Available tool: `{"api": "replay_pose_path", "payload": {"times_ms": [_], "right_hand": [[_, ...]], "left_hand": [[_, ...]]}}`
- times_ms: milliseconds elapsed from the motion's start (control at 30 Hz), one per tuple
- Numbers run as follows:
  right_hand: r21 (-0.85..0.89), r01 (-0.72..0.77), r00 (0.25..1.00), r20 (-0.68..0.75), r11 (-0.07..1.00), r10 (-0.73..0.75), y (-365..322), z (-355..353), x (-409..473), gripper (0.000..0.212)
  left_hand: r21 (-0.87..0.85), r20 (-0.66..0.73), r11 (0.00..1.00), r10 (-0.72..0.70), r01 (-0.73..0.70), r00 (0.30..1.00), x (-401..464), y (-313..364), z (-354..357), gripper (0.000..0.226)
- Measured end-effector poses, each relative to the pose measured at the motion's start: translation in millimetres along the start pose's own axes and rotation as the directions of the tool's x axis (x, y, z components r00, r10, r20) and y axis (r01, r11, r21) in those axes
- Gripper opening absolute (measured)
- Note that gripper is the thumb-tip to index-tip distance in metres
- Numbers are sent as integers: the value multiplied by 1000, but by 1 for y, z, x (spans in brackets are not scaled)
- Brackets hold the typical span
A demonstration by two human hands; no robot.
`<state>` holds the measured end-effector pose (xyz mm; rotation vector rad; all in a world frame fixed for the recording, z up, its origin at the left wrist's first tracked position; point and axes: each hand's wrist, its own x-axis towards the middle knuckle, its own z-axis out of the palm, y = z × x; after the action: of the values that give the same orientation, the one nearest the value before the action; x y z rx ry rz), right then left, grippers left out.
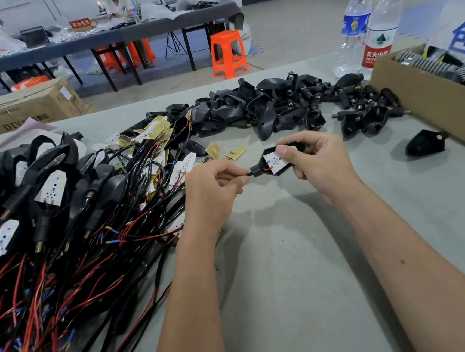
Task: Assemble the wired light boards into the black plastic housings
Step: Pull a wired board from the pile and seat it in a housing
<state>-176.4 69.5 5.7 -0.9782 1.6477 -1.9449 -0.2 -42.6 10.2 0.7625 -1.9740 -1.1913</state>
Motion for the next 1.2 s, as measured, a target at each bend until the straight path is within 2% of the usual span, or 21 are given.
{"api": "replay_pose_path", "payload": {"times_ms": [233,400,600,667,733,900,1000,1100,1167,1200], "right_hand": [[43,-29,999,22,999,28,0,3,0,10],[15,-39,999,-28,999,39,6,2,2,7],[65,-134,976,-166,989,143,9,-14,9,8],[77,-164,957,-231,984,177,10,-22,13,8],[66,-212,931,-289,975,222,14,-25,15,10],[-56,-294,872,-426,954,243,19,-31,15,12],[-130,-299,861,-464,945,209,21,-31,15,12],[-225,-321,881,-427,920,203,22,-29,15,13],[-285,-337,901,-375,898,219,22,-28,14,13],[-313,-335,907,-362,889,214,20,-27,13,13]], "left_hand": [[-25,-5,1000,7,-7,1000,-1,-1,0,17],[-6,12,1000,-29,29,1000,0,-1,5,12],[241,155,950,-237,196,959,-1,0,-30,8],[327,144,918,-282,223,949,-3,0,-54,11],[332,118,914,-286,234,951,-4,2,-73,14],[126,57,958,-268,259,962,-7,11,-98,11],[-147,13,965,-216,215,976,-8,15,-100,15],[-550,-37,825,-178,129,983,-9,20,-85,17],[-697,-76,716,-125,37,989,-6,23,-70,17],[-720,-105,694,-108,-1,989,-4,24,-62,17]]}}
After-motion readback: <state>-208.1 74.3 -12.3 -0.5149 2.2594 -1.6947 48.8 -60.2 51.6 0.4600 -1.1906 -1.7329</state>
